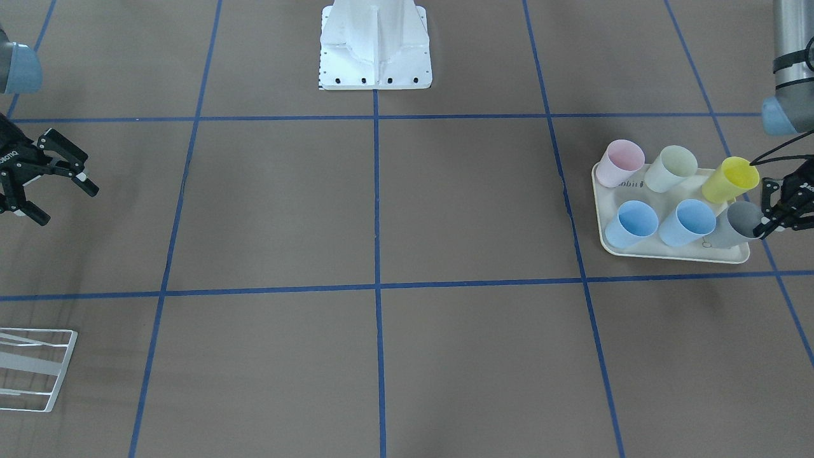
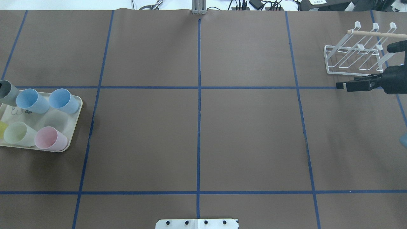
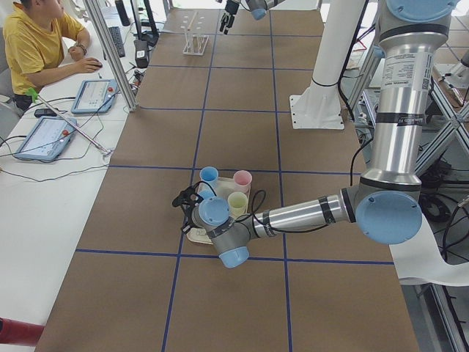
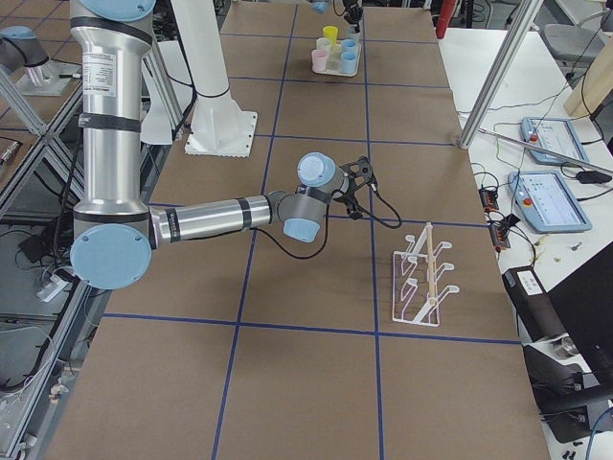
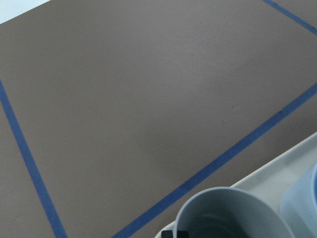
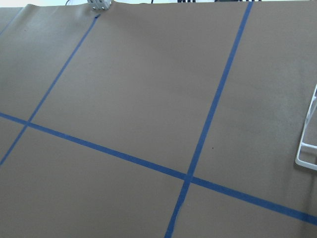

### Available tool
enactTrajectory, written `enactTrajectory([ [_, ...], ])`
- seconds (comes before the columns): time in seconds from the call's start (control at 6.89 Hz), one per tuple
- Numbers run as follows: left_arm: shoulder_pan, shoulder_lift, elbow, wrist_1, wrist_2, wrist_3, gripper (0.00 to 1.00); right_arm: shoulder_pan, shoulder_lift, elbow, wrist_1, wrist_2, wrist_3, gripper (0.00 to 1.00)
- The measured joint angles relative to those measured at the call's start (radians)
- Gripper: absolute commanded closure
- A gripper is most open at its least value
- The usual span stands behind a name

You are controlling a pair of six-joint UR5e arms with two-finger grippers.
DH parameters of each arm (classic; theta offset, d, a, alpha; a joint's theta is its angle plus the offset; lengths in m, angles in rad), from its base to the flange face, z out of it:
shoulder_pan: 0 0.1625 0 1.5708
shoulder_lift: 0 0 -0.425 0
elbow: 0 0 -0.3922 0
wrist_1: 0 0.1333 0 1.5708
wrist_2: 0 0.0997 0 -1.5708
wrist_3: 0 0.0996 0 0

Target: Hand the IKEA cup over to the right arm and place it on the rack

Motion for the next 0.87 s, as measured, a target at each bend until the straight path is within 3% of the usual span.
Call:
enactTrajectory([
  [0.44,-0.125,-0.03,-0.058,0.031,-0.023,-0.031,1.0,-0.018,0.04,-0.003,0.079,-0.034,-0.001,0.01],
  [0.58,-0.136,-0.038,-0.145,0.081,-0.027,-0.136,1.0,-0.058,0.066,-0.004,0.115,-0.078,-0.001,0.01],
  [0.87,-0.119,-0.044,-0.351,0.122,-0.039,-0.523,1.0,-0.142,0.167,-0.008,0.139,-0.155,0.0,0.01],
])
